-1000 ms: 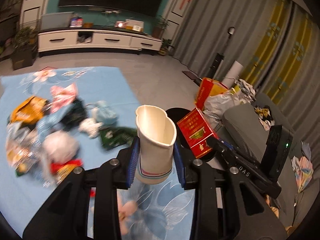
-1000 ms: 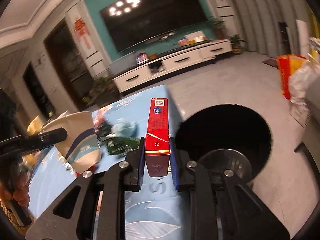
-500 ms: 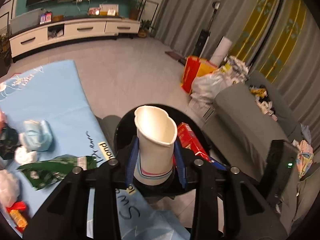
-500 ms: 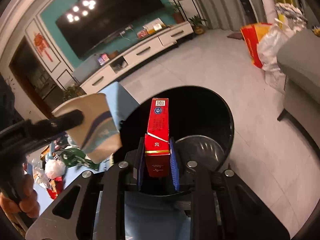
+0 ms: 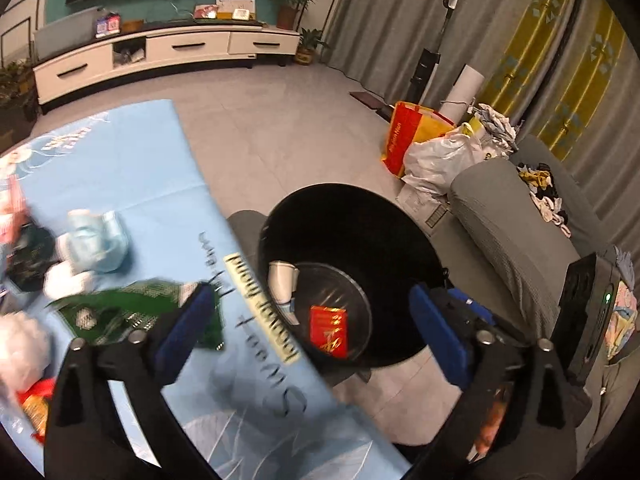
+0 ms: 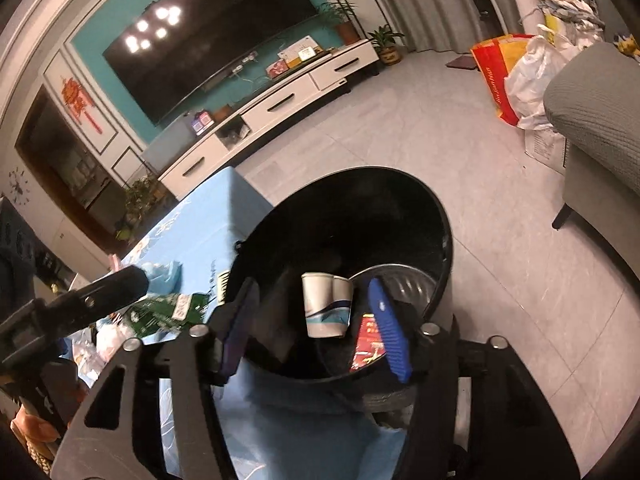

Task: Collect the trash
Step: 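Carry cup and red box over the black bin and open both tools, then move both tools back over the trash pile on the table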

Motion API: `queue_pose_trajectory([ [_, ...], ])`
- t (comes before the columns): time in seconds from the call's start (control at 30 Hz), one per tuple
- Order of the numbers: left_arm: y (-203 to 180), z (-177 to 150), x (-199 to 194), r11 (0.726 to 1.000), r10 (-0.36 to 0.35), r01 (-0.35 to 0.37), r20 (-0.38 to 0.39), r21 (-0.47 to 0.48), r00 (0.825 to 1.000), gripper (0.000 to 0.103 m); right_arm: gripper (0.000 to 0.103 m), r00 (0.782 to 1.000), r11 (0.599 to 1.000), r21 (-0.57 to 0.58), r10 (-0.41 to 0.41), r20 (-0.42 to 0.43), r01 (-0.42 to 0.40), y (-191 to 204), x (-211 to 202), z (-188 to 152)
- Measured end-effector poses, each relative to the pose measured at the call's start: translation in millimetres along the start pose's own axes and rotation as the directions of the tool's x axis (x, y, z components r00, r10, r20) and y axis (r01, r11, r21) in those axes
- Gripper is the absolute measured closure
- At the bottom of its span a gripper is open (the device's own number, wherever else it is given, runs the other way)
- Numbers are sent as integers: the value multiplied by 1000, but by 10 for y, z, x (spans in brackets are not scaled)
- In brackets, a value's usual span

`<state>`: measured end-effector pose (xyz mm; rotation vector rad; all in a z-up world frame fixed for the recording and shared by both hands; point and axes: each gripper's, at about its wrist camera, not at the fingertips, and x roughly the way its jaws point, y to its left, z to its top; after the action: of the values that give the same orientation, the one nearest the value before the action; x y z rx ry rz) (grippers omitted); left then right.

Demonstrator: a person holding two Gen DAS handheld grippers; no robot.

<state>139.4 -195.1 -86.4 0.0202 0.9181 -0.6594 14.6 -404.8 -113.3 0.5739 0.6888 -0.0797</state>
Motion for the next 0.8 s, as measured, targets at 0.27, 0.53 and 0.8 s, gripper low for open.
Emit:
queue_pose_trajectory([
  [0.27,246,-379,-691,982,188,-187,43,-19,981,3,13,999,996,-90,25,-47,-30,450,-196,-149],
  [0.53,851,-992,-1376,948,229,-202,87,-244,970,3,6,988,966,-243,55,-142,-88,1103,-248,-490],
  [0.8,1334,-1380,-2147,869,411,-282,278,-406,868,3,4,979,926,-328,151,-134,-188,1611,-452,-691],
])
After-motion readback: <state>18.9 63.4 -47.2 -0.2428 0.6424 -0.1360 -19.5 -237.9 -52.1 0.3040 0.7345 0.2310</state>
